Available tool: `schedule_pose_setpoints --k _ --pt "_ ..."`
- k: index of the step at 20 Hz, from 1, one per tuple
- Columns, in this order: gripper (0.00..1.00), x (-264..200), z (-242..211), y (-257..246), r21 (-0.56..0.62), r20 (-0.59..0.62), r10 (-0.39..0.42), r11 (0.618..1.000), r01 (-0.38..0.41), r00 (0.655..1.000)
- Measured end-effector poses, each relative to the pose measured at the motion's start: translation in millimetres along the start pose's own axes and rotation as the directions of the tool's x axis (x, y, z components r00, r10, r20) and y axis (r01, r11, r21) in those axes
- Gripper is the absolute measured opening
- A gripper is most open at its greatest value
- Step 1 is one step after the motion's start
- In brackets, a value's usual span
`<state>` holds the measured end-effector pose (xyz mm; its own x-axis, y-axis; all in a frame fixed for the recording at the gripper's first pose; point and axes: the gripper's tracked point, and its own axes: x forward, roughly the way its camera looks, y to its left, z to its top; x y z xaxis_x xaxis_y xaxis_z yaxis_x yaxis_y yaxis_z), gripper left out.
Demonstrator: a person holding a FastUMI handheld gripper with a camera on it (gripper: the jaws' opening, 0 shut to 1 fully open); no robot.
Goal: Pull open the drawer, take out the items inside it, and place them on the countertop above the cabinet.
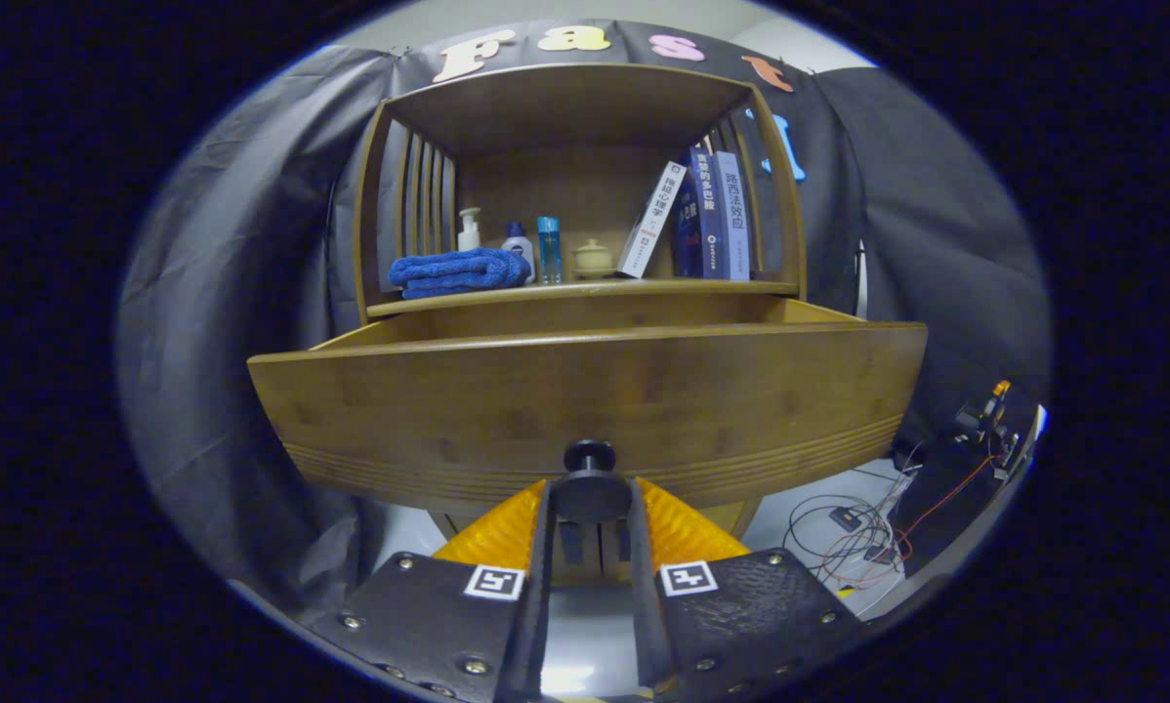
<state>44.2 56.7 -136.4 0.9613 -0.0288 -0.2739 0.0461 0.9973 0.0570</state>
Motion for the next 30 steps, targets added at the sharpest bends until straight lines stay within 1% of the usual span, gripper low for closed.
schedule_pose_setpoints --k 2,3,4,5,6,8,9,13,16,18,22,23,25,27,29,30 --pt "0.36 -10.0 -5.0 -0.9 0.005 -0.008 -0.004 1.000 0.004 1.000" --pt "0.28 -27.0 -10.4 5.0 0.003 -0.021 0.027 1.000 -0.027 0.999" --pt "0.20 -50.6 -19.5 -17.7 -0.012 -0.029 -0.051 0.999 0.051 0.998" --pt "0.11 -50.2 -9.7 -37.6 0.055 0.031 -0.077 0.996 0.076 0.997" --pt "0.03 -61.9 -0.2 -43.2 0.104 0.072 -0.110 0.989 0.103 0.991" --pt "0.05 -76.6 17.3 -54.3 0.095 0.129 -0.121 0.989 0.110 0.984" --pt "0.04 -72.2 23.3 -53.5 0.088 0.140 -0.122 0.990 0.111 0.983" --pt "0.04 -66.0 19.8 -49.4 0.093 0.118 -0.123 0.989 0.112 0.985" --pt "0.04 -64.6 26.7 -42.9 0.090 0.112 -0.102 0.992 0.092 0.988" --pt "0.04 -62.3 45.1 -34.1 0.085 0.127 -0.082 0.994 0.072 0.988" --pt "0.04 -46.3 103.9 -20.2 0.036 0.140 -0.084 0.996 0.080 0.987" --pt "0.04 -37.0 117.8 -19.7 0.041 0.125 -0.097 0.995 0.093 0.987" --pt "0.04 -14.8 129.9 -17.8 0.074 0.043 -0.136 0.988 0.133 0.990" --pt "0.06 9.2 140.5 -6.7 0.070 -0.014 -0.146 0.987 0.147 0.989" --pt "0.09 34.8 149.3 6.5 0.067 -0.063 -0.147 0.986 0.151 0.987" --pt "0.15 44.7 152.2 10.1 0.073 -0.096 -0.161 0.983 0.168 0.982"
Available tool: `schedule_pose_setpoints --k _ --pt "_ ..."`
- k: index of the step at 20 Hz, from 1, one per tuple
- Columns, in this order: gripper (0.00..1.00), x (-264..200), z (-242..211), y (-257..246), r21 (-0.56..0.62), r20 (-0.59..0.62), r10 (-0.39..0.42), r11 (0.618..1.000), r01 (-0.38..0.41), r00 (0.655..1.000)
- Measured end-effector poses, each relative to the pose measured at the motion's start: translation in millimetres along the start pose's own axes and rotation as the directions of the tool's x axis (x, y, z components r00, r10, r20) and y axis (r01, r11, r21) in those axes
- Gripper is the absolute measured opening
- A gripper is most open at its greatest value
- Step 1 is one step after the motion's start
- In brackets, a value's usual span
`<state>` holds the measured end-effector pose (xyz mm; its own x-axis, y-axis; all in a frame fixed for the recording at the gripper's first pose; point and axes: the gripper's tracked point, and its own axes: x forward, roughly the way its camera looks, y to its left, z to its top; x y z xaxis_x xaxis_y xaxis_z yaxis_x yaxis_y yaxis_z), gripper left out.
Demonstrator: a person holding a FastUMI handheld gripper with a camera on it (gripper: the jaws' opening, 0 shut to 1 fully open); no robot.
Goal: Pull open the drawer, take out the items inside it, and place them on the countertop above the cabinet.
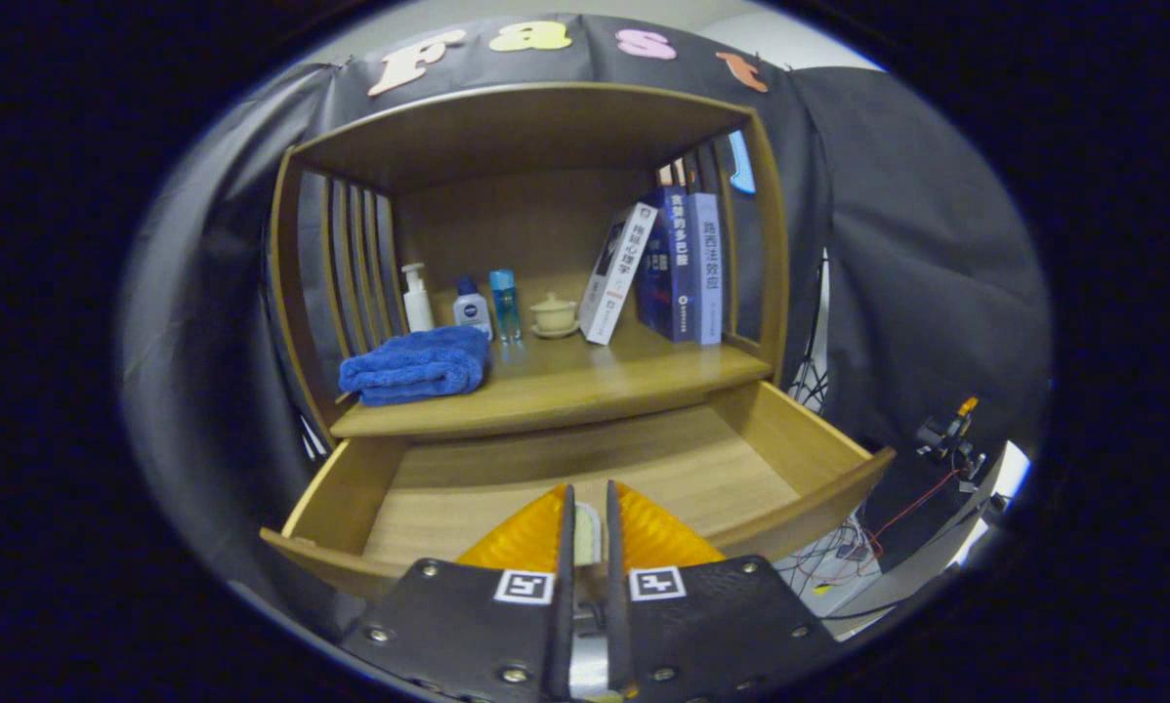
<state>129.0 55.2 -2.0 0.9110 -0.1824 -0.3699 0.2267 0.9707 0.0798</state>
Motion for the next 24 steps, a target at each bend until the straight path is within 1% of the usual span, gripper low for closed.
schedule_pose_setpoints --k 3,5,6,7,9,10,12,13,15,16,18,19,20,23,24 --pt "0.36 25.4 1.6 15.2 0.010 -0.108 -0.042 0.999 0.044 0.993" --pt "0.51 37.9 -5.7 18.6 -0.006 -0.208 -0.080 0.997 0.080 0.975" --pt "0.54 45.7 -9.7 19.8 -0.015 -0.251 -0.092 0.996 0.091 0.964" --pt "0.54 54.0 -13.6 25.3 -0.006 -0.283 -0.087 0.996 0.089 0.955" --pt "0.54 72.9 -22.7 34.9 0.049 -0.331 -0.063 0.995 0.084 0.942" --pt "0.54 80.0 -32.7 36.4 0.069 -0.374 -0.064 0.993 0.097 0.925" --pt "0.54 89.6 -58.0 32.6 0.063 -0.462 -0.084 0.990 0.128 0.883" --pt "0.54 93.3 -67.3 32.4 0.072 -0.487 -0.083 0.988 0.135 0.869" --pt "0.54 99.8 -79.9 38.3 0.094 -0.513 -0.064 0.987 0.130 0.856" --pt "0.54 100.9 -84.8 37.5 0.083 -0.530 -0.070 0.988 0.134 0.845" --pt "0.54 97.4 -98.7 31.3 0.035 -0.575 -0.108 0.987 0.156 0.811" --pt "0.54 103.7 -106.8 26.6 0.020 -0.592 -0.117 0.987 0.159 0.797" --pt "0.45 98.3 -107.6 26.7 -0.005 -0.602 -0.126 0.988 0.154 0.788" --pt "0.17 99.0 -96.8 23.4 0.011 -0.576 -0.128 0.986 0.165 0.807" --pt "0.17 97.3 -90.5 24.0 0.028 -0.559 -0.124 0.985 0.169 0.820"
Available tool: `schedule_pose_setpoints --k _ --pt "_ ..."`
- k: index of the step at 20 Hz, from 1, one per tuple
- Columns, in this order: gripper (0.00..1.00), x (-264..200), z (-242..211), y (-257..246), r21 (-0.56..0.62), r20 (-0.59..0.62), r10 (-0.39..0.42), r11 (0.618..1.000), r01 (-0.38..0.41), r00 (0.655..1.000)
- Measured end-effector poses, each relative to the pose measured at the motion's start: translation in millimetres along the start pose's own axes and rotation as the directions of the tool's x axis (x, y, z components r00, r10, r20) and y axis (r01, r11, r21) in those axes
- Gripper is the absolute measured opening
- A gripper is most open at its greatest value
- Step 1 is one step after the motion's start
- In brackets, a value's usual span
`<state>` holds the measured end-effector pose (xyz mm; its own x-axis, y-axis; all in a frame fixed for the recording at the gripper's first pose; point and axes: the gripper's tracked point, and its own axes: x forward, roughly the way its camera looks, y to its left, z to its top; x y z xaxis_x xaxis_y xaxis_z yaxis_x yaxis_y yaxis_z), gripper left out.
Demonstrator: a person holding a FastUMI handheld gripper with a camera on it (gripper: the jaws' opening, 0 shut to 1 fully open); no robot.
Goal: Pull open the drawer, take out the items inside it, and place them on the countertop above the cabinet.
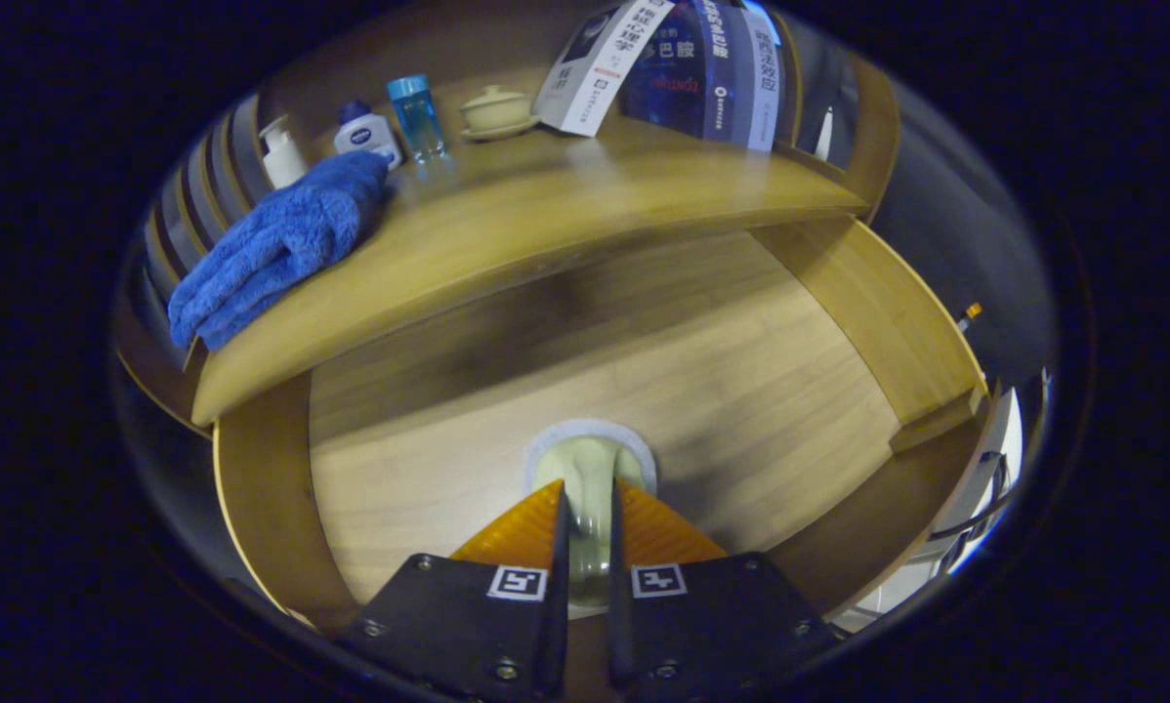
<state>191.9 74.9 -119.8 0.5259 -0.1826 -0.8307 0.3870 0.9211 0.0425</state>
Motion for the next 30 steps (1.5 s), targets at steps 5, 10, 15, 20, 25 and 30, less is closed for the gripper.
schedule_pose_setpoints --k 5,10,15,20,25,30 --pt "0.17 -34.2 31.6 2.1 0.015 0.105 0.012 1.000 -0.013 0.994" --pt "0.17 -85.8 66.8 0.8 0.001 0.209 -0.020 1.000 0.020 0.978" --pt "0.17 -119.4 129.5 14.7 -0.010 0.335 0.011 1.000 -0.008 0.942" --pt "0.17 -109.9 189.0 29.4 -0.058 0.421 0.058 0.998 -0.037 0.905" --pt "0.17 -67.7 215.9 41.6 -0.124 0.429 0.090 0.991 -0.041 0.899" --pt "0.17 -36.5 220.0 42.8 -0.166 0.389 0.086 0.986 -0.022 0.917"
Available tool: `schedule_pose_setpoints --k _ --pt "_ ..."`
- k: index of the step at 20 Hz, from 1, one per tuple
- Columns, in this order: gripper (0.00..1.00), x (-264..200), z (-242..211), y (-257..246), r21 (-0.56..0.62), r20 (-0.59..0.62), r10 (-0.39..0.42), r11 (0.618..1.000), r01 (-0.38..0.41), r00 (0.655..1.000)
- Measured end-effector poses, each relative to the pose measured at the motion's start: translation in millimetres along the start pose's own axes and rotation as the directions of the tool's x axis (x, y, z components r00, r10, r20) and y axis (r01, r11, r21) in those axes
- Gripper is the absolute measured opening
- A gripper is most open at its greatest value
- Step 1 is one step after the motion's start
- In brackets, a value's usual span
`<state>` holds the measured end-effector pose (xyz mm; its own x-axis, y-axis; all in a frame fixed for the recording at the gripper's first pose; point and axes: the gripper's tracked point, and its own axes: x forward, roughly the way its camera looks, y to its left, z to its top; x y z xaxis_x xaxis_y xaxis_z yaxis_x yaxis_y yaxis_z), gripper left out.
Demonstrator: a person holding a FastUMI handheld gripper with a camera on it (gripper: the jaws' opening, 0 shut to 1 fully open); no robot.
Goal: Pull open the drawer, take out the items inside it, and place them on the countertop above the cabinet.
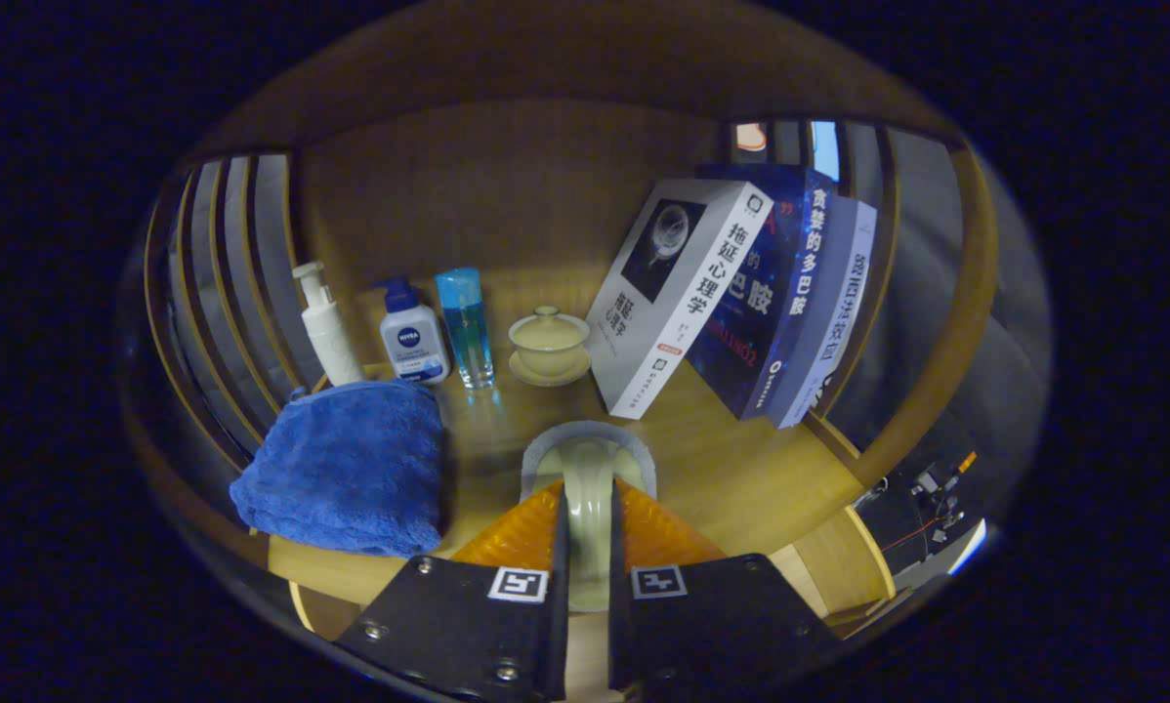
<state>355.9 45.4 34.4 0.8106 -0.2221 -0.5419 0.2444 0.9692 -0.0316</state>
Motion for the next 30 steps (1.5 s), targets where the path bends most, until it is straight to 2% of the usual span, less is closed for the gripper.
schedule_pose_setpoints --k 5,6,8,9,11,16,20,24,30 --pt "0.21 13.7 -0.8 3.3 -0.013 0.005 0.005 1.000 -0.005 1.000" --pt "0.31 15.6 0.7 4.5 -0.016 0.015 0.005 1.000 -0.005 1.000" --pt "0.39 14.8 1.4 11.9 -0.017 0.029 0.036 0.999 -0.036 0.999" --pt "0.47 12.6 3.9 13.5 -0.019 0.045 0.046 0.999 -0.046 0.998" --pt "0.52 0.2 10.7 19.5 -0.024 0.095 0.068 0.997 -0.066 0.993" --pt "0.53 -61.8 22.0 18.1 -0.013 0.275 0.096 0.995 -0.096 0.957" --pt "0.53 -122.5 -2.9 -0.6 -0.001 0.356 0.054 0.998 -0.057 0.933" --pt "0.53 -160.9 -40.9 -11.9 -0.002 0.375 0.040 0.999 -0.042 0.926" --pt "0.53 -191.2 -115.5 -12.9 -0.024 0.365 0.078 0.997 -0.075 0.928"
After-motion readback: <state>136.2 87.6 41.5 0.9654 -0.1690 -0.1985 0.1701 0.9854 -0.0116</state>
